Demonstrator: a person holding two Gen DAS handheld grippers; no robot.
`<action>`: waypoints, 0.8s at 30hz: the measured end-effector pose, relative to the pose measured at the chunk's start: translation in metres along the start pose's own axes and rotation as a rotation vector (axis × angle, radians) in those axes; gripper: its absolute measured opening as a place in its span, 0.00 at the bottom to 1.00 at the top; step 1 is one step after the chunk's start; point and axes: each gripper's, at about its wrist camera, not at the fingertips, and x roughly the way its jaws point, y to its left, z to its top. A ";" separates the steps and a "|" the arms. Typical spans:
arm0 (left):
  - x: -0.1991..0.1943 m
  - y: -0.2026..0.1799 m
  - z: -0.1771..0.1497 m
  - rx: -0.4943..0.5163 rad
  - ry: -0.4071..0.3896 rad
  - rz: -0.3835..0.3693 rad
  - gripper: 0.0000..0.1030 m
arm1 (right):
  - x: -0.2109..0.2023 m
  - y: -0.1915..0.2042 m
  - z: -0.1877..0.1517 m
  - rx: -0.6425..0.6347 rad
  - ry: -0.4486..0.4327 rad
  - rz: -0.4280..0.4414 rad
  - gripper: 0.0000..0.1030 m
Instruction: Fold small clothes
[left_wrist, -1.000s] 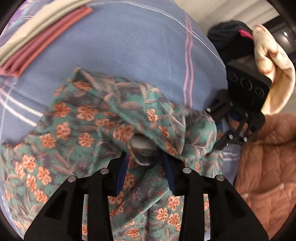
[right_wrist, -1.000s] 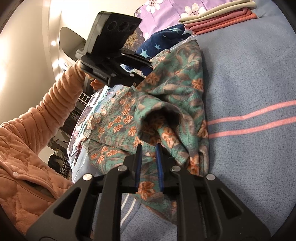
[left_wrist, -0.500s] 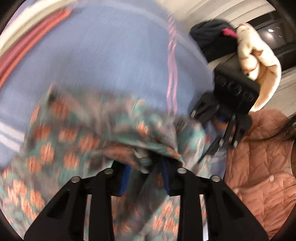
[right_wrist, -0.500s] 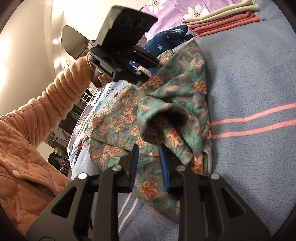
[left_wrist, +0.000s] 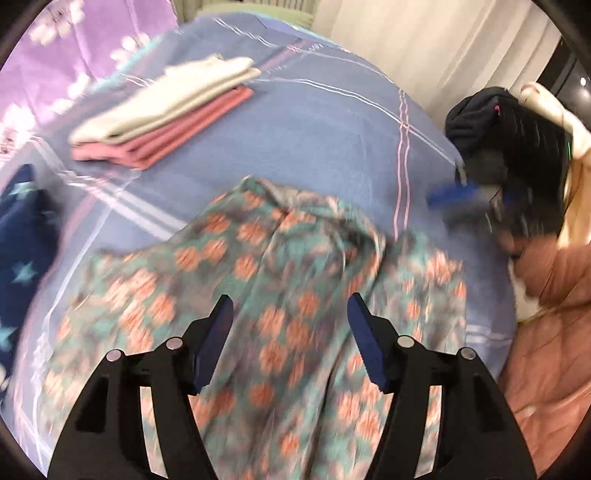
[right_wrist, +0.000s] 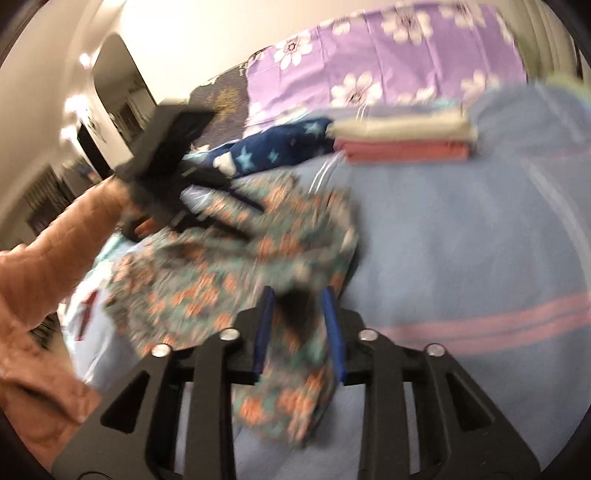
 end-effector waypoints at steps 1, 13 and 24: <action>-0.004 -0.001 -0.011 0.001 -0.011 0.018 0.62 | 0.008 0.005 0.014 -0.023 0.013 -0.022 0.15; 0.001 -0.007 -0.097 -0.050 -0.024 0.222 0.45 | 0.160 0.028 0.052 -0.350 0.706 -0.164 0.00; 0.003 -0.007 -0.100 -0.034 -0.058 0.202 0.46 | 0.193 0.083 0.068 -0.662 0.874 -0.323 0.00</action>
